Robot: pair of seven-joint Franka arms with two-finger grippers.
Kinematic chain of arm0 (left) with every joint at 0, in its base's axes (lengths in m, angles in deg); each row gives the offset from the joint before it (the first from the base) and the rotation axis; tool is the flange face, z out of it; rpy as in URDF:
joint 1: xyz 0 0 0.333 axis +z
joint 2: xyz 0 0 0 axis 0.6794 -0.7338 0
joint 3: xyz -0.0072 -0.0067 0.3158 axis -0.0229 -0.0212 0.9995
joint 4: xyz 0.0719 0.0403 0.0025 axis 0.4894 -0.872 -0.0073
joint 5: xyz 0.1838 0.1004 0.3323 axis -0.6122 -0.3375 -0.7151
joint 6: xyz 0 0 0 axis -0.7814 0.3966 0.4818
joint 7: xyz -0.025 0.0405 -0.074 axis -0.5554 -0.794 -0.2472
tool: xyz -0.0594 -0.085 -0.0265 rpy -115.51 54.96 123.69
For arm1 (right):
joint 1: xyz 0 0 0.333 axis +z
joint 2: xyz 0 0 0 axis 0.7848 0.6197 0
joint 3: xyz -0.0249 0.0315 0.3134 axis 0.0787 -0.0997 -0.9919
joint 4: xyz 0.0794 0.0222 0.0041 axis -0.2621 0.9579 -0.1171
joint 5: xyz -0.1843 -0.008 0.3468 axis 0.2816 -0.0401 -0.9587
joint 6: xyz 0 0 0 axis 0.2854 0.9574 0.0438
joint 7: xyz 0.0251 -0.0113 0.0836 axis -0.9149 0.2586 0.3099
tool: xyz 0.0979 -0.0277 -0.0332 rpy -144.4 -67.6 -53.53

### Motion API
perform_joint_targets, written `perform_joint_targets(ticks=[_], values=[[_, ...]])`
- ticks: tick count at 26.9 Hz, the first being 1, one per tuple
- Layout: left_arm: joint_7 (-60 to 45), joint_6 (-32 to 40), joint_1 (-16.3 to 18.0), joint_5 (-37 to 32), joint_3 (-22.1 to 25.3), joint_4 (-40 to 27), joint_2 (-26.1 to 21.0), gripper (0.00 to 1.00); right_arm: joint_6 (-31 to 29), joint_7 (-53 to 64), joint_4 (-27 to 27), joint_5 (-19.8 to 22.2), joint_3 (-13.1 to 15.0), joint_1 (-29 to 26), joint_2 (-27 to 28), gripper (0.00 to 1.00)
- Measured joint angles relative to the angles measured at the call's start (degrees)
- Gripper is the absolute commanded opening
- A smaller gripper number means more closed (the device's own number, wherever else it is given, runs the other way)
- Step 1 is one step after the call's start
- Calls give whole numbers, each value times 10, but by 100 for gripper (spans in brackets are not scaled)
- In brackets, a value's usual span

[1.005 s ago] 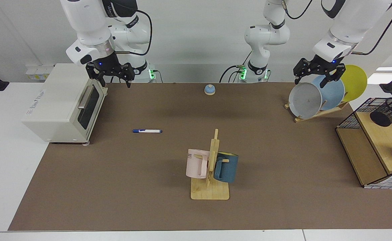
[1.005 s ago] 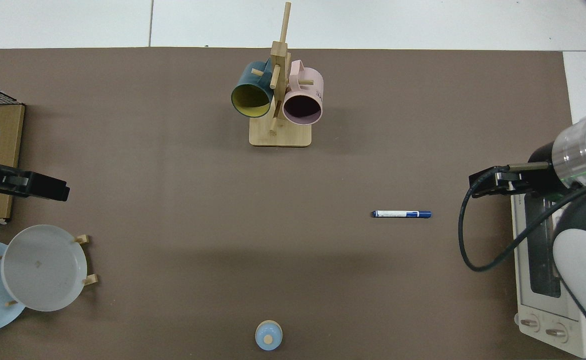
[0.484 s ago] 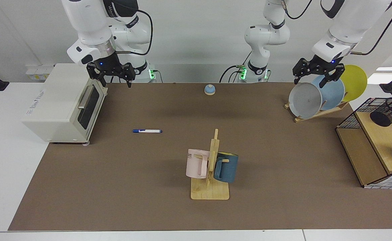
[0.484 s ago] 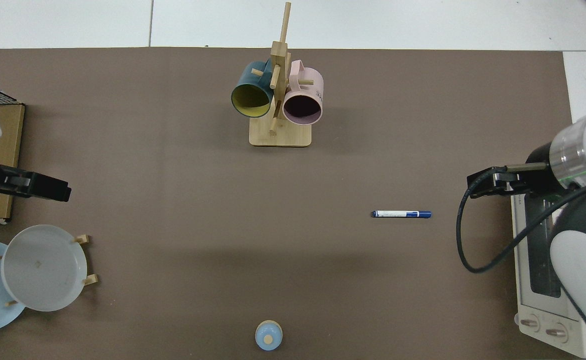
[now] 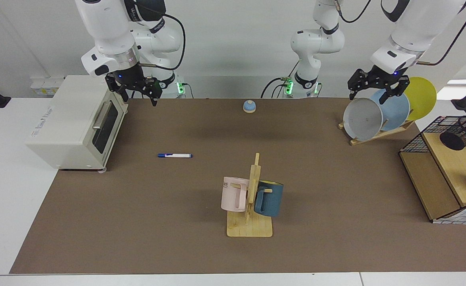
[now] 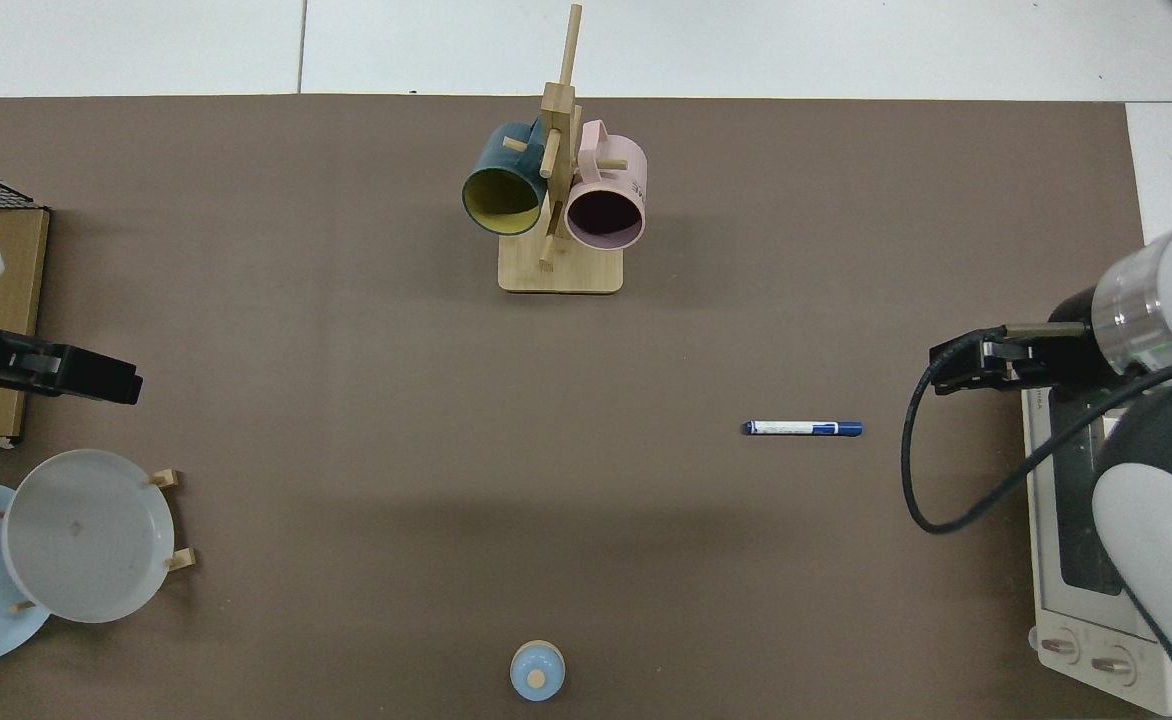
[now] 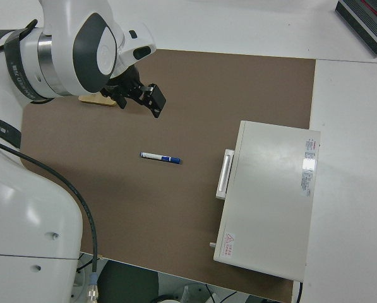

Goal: Put markers into pen holder
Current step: 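Move the right gripper toward the blue-capped white marker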

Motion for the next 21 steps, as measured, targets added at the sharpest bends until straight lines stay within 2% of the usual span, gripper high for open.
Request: perform_joint_targets(ticks=[5,14,18,21], values=[[0,1,0,0,0,0,0,100,-30,-138,29,-1,-2,2,-10,100],[0,1,0,0,0,0,0,100,-123,-394,129,-17,-1,5,-50,100],[0,1,0,0,0,0,0,100,-157,-472,163,-21,0,1,-47,100],[0,2,0,0,0,-1,0,100,-174,-500,192,-45,1,-7,-37,100]])
